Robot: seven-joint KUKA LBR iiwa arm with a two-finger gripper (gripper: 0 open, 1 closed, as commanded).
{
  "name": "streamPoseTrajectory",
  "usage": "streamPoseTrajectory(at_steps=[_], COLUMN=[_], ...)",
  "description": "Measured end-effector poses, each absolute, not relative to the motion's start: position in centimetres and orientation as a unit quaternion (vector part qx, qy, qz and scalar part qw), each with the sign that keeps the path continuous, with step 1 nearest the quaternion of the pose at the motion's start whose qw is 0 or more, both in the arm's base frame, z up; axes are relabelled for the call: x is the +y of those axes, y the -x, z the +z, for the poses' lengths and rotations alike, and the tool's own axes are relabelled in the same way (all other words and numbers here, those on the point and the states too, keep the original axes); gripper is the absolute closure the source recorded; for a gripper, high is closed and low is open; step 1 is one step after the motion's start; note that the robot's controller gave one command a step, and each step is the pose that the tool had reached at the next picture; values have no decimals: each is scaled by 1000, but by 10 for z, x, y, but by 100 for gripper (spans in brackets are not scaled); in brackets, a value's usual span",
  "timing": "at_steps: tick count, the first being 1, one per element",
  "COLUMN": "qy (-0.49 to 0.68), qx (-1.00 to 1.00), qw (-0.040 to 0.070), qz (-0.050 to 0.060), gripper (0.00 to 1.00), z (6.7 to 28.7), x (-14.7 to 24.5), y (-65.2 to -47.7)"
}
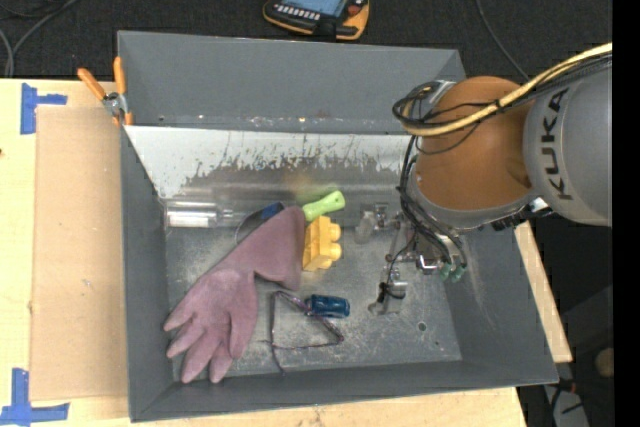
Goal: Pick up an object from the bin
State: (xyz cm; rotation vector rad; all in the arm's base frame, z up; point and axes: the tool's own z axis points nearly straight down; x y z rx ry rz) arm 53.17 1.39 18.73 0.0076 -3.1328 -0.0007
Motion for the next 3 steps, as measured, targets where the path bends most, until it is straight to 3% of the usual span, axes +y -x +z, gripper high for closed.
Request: streamPoseTrajectory(at_steps=[1, 2, 3], qy=[-2, 33, 62], qx=[-1000, -999, -998], qw=[1, -1, -3], qz=[0, -2, 0], gripper=[0, 0, 0], z=[191, 70, 136], x=[14, 100, 88], y=[-533, -544, -528])
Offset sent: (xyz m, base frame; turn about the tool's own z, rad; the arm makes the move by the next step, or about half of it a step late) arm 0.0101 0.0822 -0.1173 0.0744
